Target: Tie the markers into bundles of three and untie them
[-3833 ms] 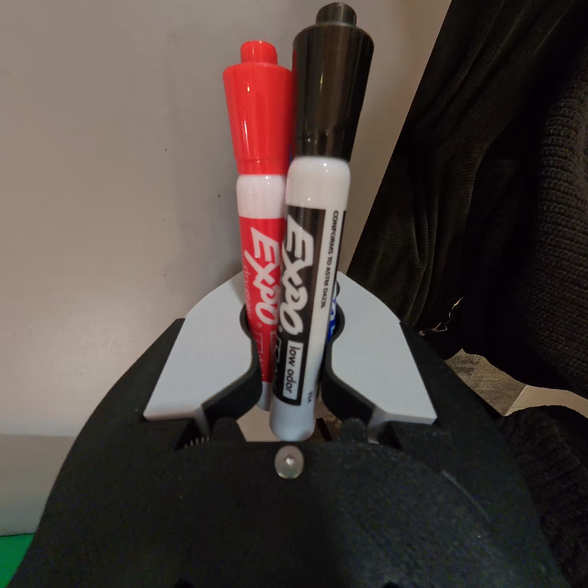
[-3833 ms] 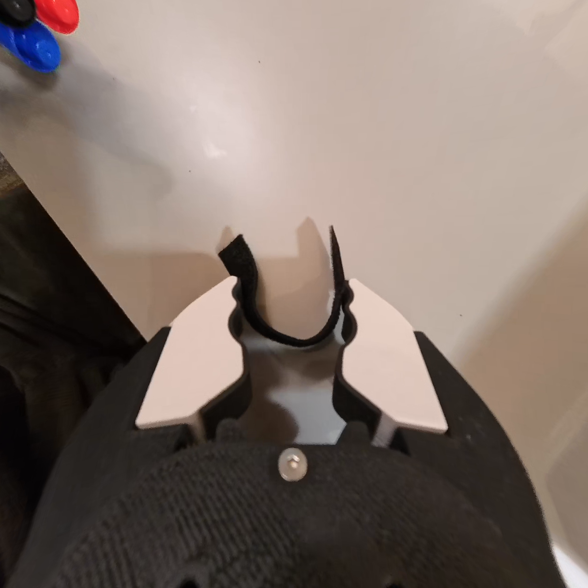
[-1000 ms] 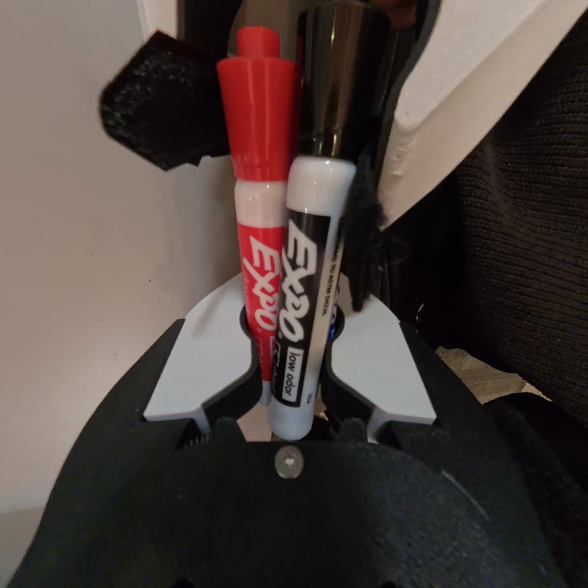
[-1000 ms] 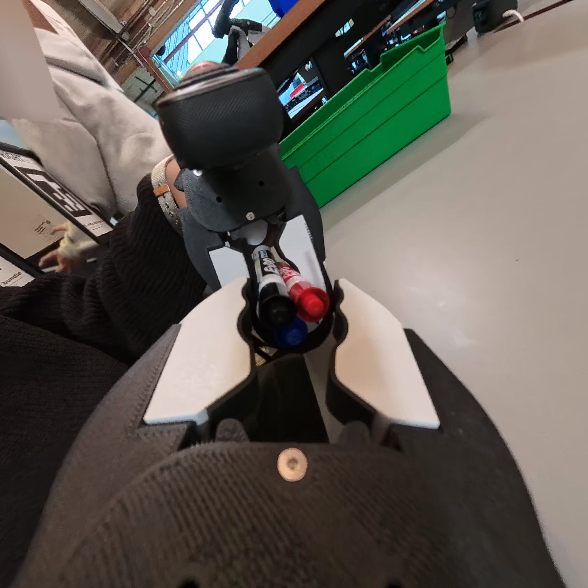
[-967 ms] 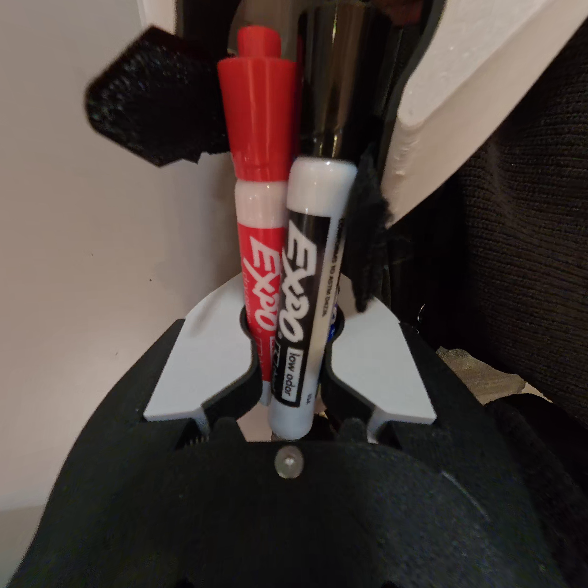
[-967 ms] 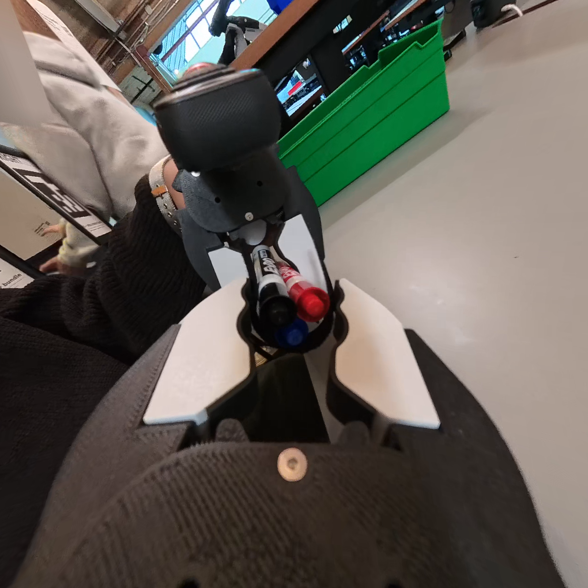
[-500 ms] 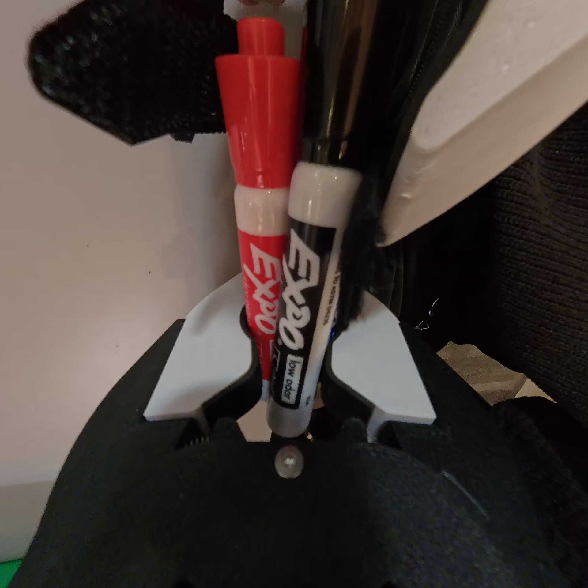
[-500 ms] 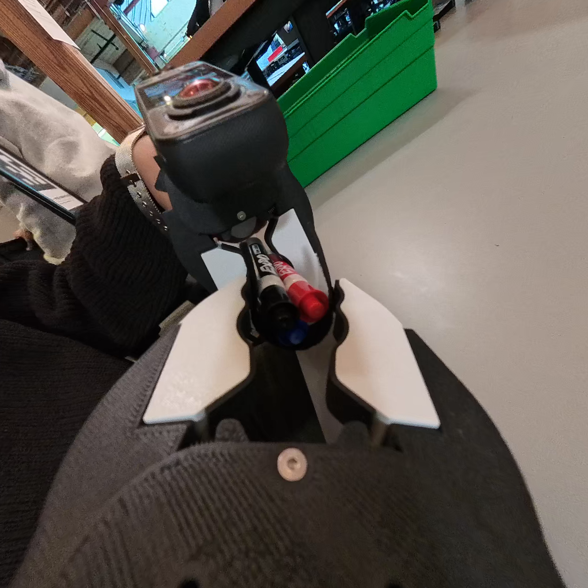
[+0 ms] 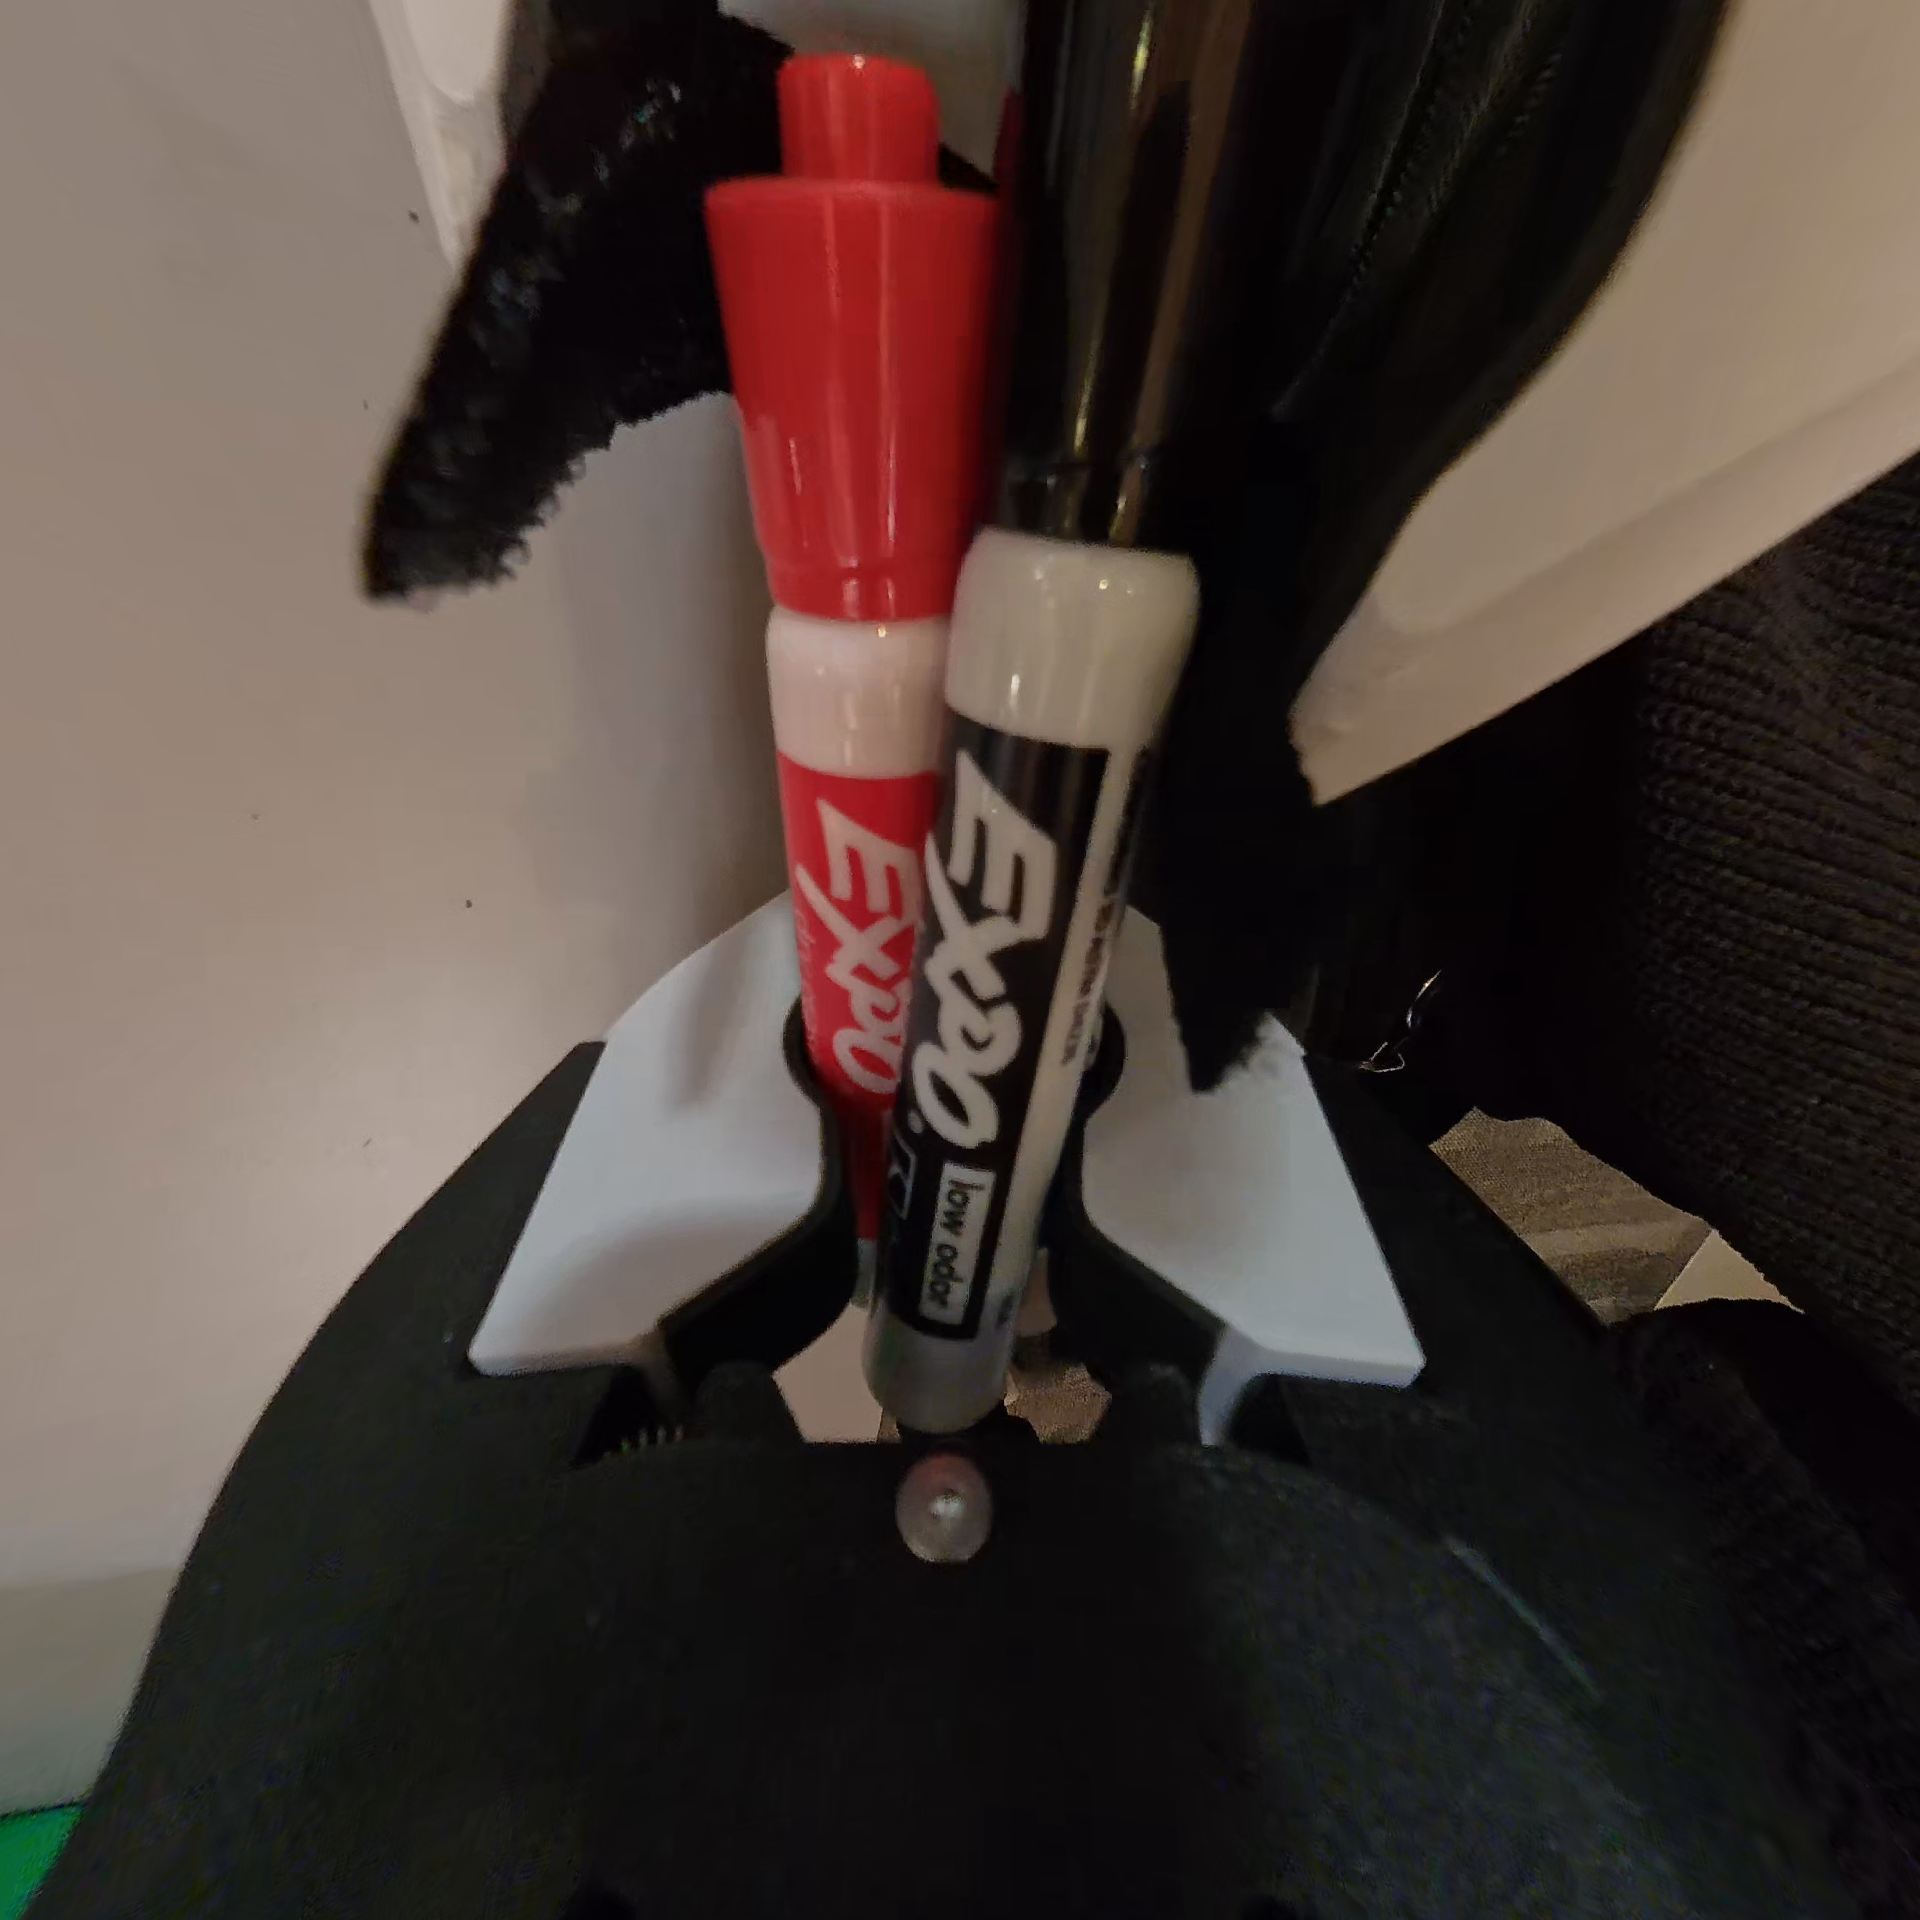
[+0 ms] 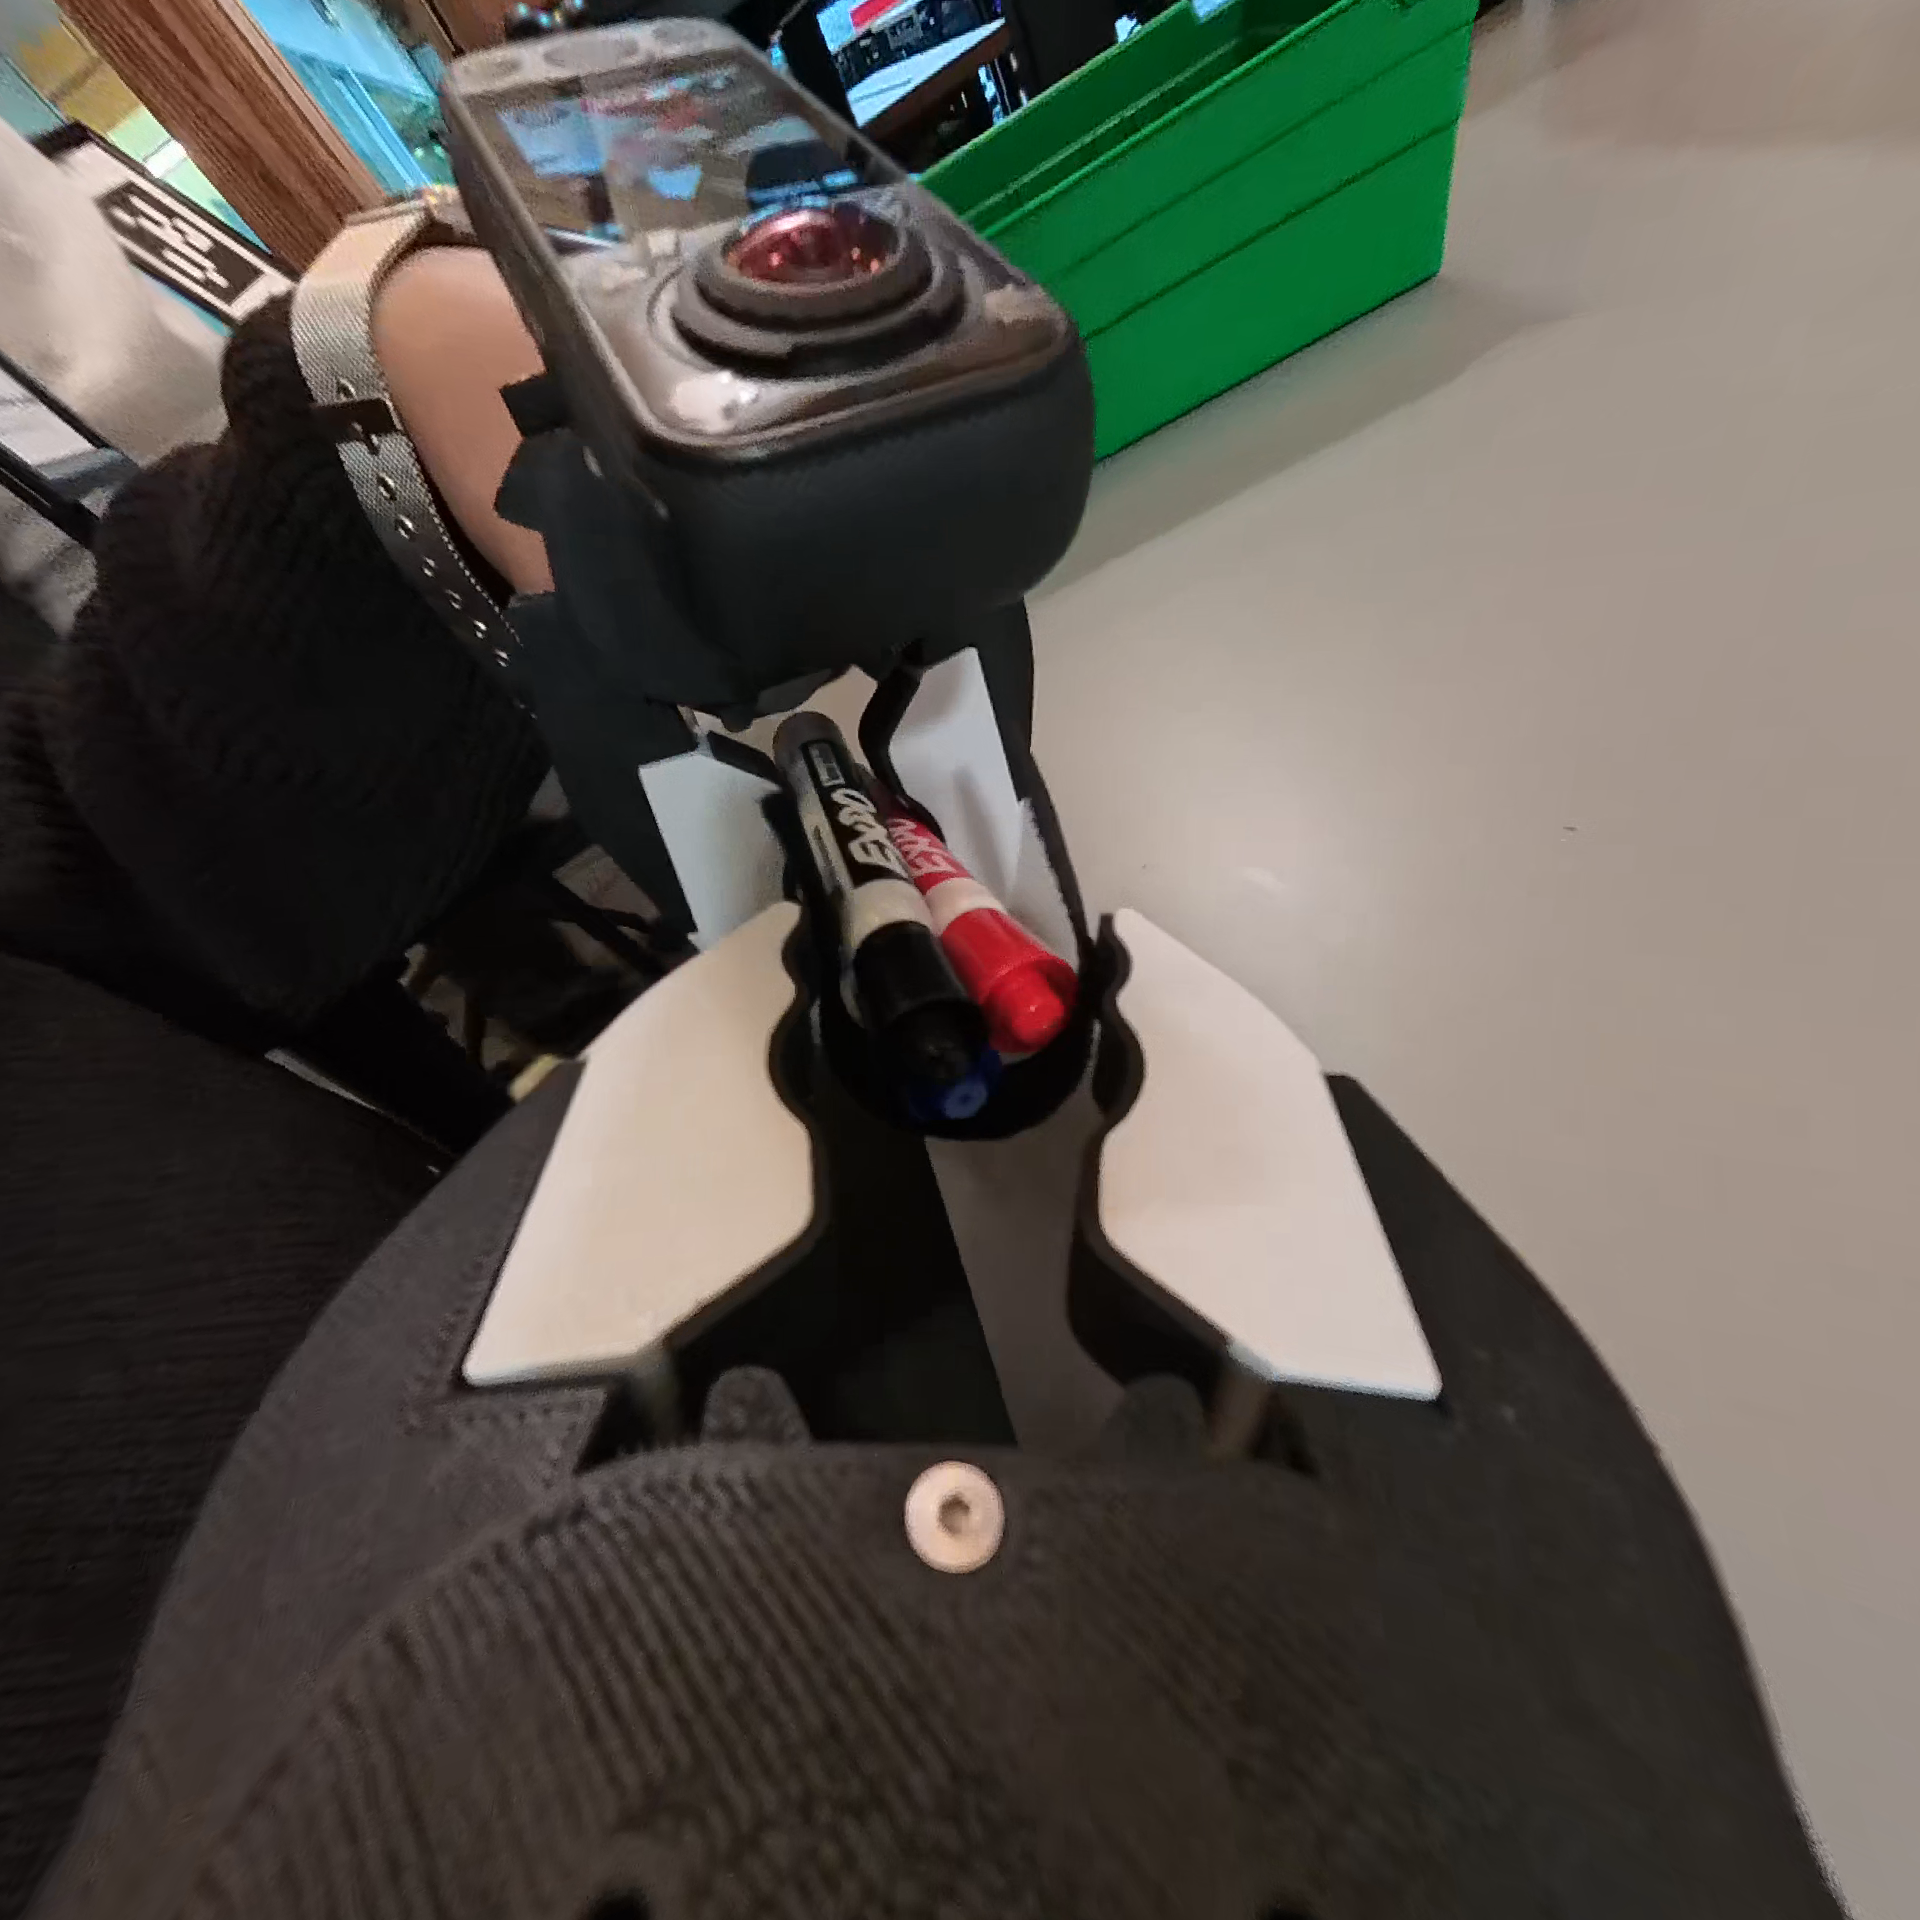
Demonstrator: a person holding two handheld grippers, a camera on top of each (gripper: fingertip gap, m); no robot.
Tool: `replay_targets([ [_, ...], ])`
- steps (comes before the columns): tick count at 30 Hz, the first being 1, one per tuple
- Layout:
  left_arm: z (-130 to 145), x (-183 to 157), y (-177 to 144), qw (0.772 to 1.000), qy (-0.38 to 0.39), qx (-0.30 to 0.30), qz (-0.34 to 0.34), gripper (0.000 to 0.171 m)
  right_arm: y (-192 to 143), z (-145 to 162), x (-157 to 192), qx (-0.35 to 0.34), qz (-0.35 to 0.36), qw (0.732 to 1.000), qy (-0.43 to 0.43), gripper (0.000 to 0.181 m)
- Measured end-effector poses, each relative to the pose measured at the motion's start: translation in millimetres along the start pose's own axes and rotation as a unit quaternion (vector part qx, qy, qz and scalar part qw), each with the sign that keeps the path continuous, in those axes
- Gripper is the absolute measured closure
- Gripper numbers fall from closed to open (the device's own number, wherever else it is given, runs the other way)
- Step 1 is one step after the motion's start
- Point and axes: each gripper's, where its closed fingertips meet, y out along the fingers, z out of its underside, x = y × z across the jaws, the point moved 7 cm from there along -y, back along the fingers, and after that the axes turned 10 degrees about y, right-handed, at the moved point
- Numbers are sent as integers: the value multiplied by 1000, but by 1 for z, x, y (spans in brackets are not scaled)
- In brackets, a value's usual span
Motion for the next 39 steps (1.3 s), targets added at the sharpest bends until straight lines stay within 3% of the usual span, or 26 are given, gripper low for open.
replay_targets([
  [5, 0, -1, 0, 1000, 5, -2, 2, 127, 2, 4, -3, 8, -17, 999, 27, 129],
  [9, -4, -3, -6, 999, 14, -34, 9, 127, -1, 3, -8, -12, -90, 991, 101, 131],
  [12, -6, -4, -10, 999, 21, -49, 12, 127, -5, -2, -7, -28, -128, 985, 112, 132],
  [20, -10, -9, -6, 999, 34, -34, 16, 127, 1, 4, 2, 13, -126, 991, 40, 130],
  [39, -16, -10, 0, 999, 34, -21, 20, 127, -1, 0, 0, 11, -143, 986, 80, 147],
])
